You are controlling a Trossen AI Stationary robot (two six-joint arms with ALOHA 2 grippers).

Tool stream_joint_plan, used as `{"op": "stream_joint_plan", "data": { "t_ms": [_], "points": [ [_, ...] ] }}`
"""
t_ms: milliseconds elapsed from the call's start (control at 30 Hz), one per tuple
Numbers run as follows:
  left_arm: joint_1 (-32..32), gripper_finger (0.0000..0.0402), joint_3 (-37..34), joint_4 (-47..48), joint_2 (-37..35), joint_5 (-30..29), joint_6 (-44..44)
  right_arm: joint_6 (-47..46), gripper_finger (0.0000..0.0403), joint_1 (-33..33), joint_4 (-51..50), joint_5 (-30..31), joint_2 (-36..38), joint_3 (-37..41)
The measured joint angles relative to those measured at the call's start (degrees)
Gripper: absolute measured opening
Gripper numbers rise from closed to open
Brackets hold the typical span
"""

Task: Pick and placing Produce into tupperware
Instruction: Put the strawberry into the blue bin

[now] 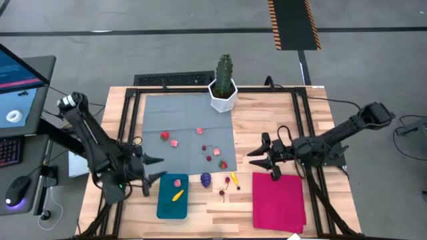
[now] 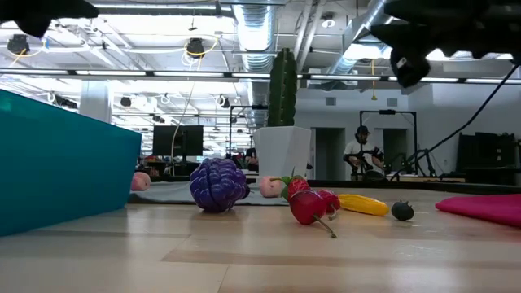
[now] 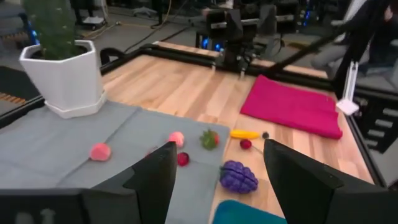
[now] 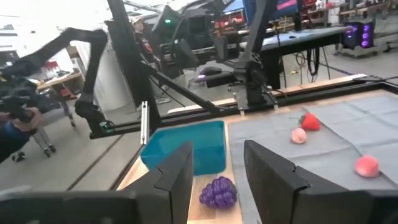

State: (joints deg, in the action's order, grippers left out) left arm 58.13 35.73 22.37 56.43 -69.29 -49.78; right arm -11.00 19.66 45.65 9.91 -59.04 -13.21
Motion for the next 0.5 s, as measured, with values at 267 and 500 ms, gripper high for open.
{"op": "stream_joint_plan", "data": {
  "t_ms": [267,500],
  "points": [
    [0.0,0.0231,-6.22,-1.02,-14.59,-0.47,5.74,-1.03,0.0169,-5.38,-15.54,-2.24,-6.75,-9.9],
    [-0.42,0.0231,-11.17,-7.53,-23.02,4.52,20.55,2.34,0.0169,-6.31,-29.12,-2.98,-14.04,-22.3]
  ]
}}
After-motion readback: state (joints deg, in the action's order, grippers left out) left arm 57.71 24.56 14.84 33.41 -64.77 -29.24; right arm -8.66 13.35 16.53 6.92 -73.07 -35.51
